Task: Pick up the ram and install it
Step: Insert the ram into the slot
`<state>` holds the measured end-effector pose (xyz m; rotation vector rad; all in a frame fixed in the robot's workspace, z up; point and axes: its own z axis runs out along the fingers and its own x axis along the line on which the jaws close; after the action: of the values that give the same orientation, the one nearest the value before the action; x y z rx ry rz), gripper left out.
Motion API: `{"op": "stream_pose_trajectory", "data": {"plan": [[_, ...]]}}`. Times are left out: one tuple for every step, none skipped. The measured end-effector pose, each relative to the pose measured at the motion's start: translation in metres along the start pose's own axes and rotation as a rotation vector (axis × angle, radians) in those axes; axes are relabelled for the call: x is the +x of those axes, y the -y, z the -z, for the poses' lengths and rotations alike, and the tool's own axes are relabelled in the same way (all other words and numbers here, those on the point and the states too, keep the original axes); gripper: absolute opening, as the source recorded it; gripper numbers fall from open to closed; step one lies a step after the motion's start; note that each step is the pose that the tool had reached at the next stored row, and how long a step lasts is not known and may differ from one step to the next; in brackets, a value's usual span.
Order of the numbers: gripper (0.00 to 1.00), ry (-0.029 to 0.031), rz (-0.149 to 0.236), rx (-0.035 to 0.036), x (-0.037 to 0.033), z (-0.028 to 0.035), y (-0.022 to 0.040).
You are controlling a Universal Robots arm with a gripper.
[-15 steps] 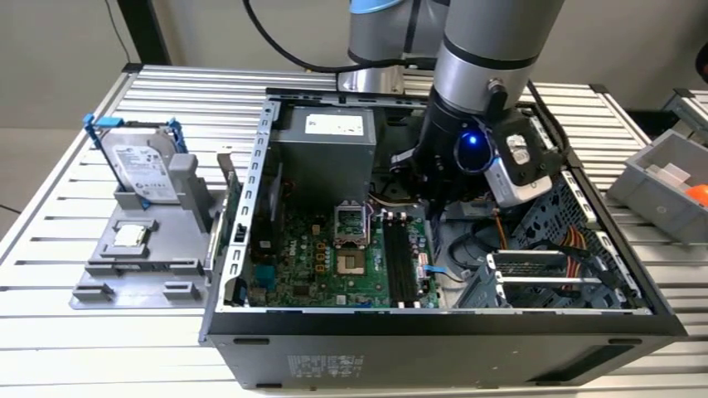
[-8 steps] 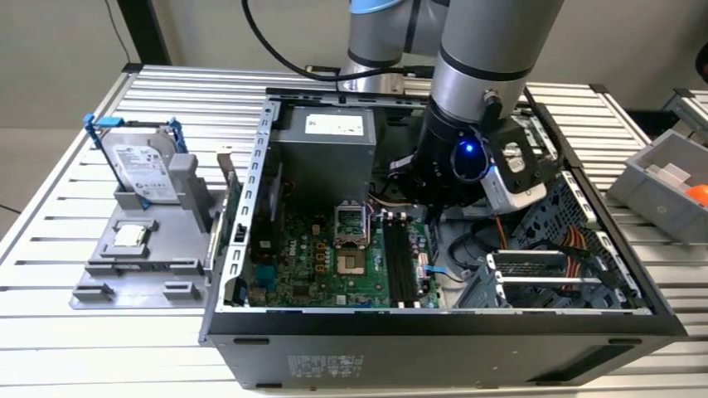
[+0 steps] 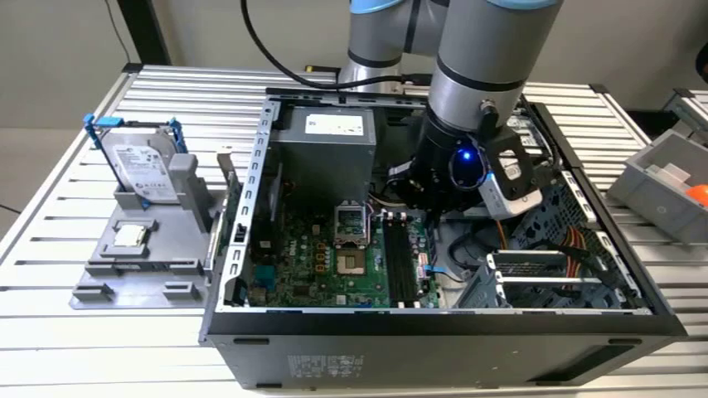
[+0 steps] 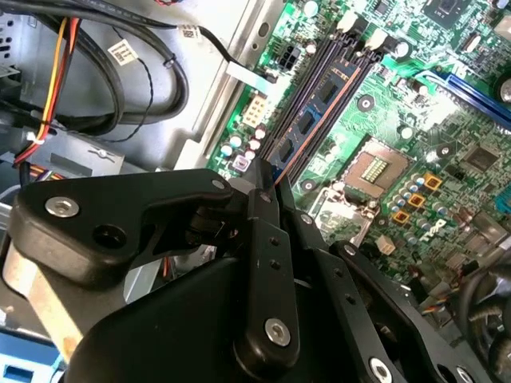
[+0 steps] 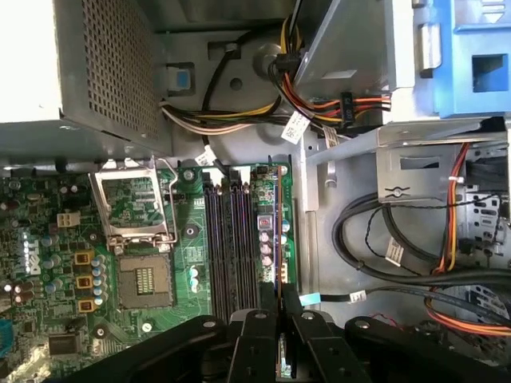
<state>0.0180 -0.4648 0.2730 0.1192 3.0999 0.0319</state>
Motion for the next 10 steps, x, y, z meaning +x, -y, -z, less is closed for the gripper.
{"op": "stream_pose_trajectory", "data": {"plan": [[0.00,-0.0002,0.007,-0.0004,0.0001,-0.0011,0.0000],[0.00,-0.0003,0.015,-0.0009,0.0002,-0.0023,0.0001],[0.00,-0.0004,0.021,-0.0012,0.0003,-0.0032,0.0001],[0.00,-0.0006,0.025,-0.0013,0.0004,-0.0040,0.0001],[0.00,-0.0006,0.029,-0.0015,0.0006,-0.0047,0.0001],[0.00,-0.0007,0.032,-0.0016,0.0007,-0.0055,0.0001],[0.00,-0.0007,0.033,-0.0015,0.0007,-0.0061,0.0002],[0.00,-0.0008,0.034,-0.0017,0.0007,-0.0071,0.0002],[0.00,-0.0008,0.035,-0.0016,0.0008,-0.0079,0.0002],[0.00,-0.0008,0.036,-0.0016,0.0008,-0.0089,0.0002]]}}
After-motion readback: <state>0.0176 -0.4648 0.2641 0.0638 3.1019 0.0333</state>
